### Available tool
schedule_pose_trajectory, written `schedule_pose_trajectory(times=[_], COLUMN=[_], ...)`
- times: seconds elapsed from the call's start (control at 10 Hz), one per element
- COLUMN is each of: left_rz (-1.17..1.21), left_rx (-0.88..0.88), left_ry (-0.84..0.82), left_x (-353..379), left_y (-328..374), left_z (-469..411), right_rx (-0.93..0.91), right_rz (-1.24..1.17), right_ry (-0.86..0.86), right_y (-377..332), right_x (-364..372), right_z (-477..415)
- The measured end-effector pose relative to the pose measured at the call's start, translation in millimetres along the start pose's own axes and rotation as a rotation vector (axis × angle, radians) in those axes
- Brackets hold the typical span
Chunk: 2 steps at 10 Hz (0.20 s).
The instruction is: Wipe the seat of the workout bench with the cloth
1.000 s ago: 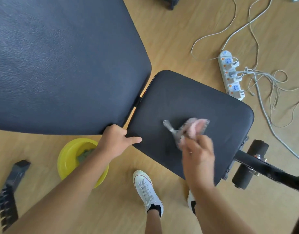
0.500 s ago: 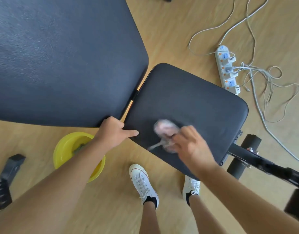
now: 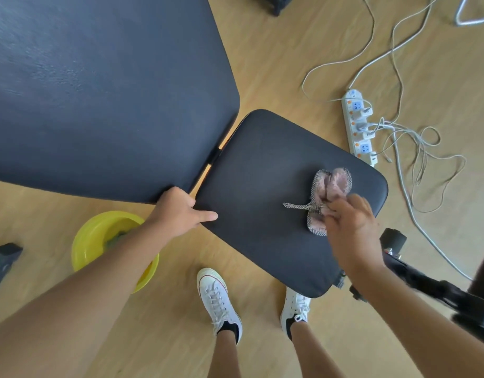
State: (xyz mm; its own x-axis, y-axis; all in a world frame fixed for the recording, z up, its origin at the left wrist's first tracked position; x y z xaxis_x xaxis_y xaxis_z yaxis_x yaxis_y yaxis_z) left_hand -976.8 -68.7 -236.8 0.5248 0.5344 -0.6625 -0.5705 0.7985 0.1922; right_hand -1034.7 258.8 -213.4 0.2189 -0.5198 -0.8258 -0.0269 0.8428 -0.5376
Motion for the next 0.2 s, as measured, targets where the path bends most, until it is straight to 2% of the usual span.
schedule_pose_trajectory(times=[0.1,0.2], left_rz=[0.058,0.11], left_rx=[-0.065,-0.114], left_ry=[-0.027,0.057], left_x=[-10,6], left_y=[4,5], left_z=[0,30], right_rx=[0.087,0.273], right_rz=[-0.061,-0.124], right_ry=[-0.007,-0.118], right_y=[-22,-21], right_x=[10,-10], right_z=[18,28])
Point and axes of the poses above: each hand's wrist, its own z-axis away from the middle knuckle, its own x-axis out of the palm, y = z × x, the point moved 2 cm from there along -z, towards the middle knuckle, and after that the axes turned 14 degrees about -z, right-handed, at the moved point
